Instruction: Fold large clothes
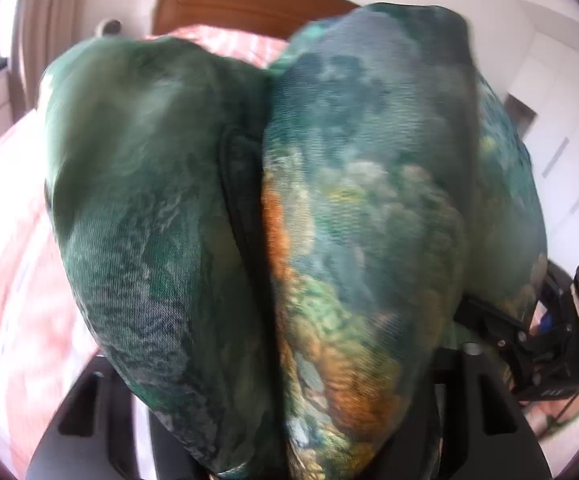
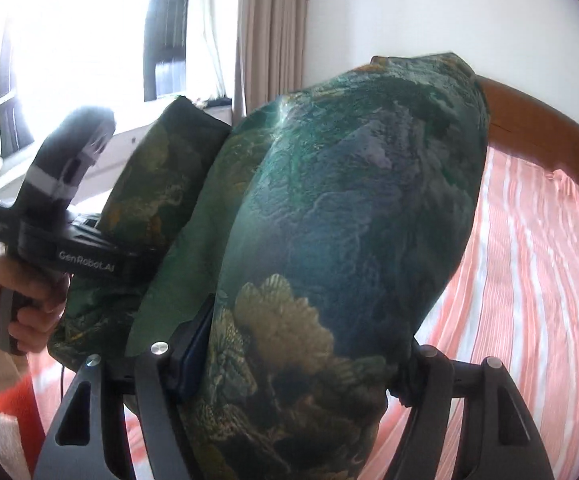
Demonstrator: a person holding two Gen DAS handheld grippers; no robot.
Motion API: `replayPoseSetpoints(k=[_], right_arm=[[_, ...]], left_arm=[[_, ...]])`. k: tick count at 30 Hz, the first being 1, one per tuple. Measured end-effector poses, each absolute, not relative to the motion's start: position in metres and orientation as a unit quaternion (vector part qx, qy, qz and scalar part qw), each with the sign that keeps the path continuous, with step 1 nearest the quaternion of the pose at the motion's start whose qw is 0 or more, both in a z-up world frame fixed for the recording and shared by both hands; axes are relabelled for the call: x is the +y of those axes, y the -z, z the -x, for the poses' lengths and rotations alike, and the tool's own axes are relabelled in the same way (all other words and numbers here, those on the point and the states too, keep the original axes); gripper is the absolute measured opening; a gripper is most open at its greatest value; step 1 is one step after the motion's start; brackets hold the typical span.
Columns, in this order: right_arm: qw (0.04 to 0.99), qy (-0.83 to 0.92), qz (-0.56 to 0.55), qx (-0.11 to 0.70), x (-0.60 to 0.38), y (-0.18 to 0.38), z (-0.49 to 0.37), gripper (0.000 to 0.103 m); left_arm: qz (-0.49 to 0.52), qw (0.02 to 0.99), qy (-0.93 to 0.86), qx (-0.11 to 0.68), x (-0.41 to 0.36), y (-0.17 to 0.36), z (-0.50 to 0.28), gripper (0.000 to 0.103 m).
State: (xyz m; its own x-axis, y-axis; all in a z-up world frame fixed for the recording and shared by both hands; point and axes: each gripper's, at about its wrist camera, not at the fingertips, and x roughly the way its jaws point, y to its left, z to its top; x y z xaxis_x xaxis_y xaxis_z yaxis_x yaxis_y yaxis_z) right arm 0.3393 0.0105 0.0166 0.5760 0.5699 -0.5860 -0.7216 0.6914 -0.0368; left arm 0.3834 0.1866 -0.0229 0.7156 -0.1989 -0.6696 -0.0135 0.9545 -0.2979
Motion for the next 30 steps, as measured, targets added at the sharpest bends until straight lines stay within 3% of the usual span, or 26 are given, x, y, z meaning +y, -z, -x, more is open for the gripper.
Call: replayPoseSetpoints(k=[2, 3, 5, 8, 14, 25, 30], right_arm=[[0.869, -0.369, 0.091, 0.317, 0.005, -0.015, -0.386, 0.078], [0.865, -0.365, 0.071, 0.338, -0.005, -0.012, -0.398, 0.091], [0.858, -0.327, 0.033, 0.396, -0.019, 0.004, -0.437, 0.102], [0.880, -0.274, 0.042, 0.386, -0.046, 0.012, -0.446, 0.102], [0.893, -0.260, 0.101, 0.354, -0.041, 0.019, -0.386, 0.102], [0.928, -0.240, 0.119, 0.259, -0.046, -0.048, -0.291, 0.102], [0.954, -0.198, 0.123, 0.188, -0.062, -0.081, -0.244, 0.102]], left_arm=[[0.147, 0.913, 0.035, 0.379, 0.198, 0.030, -0.416, 0.091], [0.164, 0.907, 0.032, 0.386, 0.208, 0.039, -0.428, 0.092], [0.191, 0.900, 0.003, 0.392, 0.225, 0.053, -0.435, 0.091], [0.169, 0.917, -0.059, 0.357, 0.233, 0.052, -0.415, 0.094], [0.080, 0.942, -0.123, 0.302, 0.199, 0.025, -0.382, 0.101], [-0.051, 0.968, -0.176, 0.172, 0.146, -0.094, -0.264, 0.103], [-0.057, 0.961, -0.224, 0.154, 0.112, -0.101, -0.224, 0.103]])
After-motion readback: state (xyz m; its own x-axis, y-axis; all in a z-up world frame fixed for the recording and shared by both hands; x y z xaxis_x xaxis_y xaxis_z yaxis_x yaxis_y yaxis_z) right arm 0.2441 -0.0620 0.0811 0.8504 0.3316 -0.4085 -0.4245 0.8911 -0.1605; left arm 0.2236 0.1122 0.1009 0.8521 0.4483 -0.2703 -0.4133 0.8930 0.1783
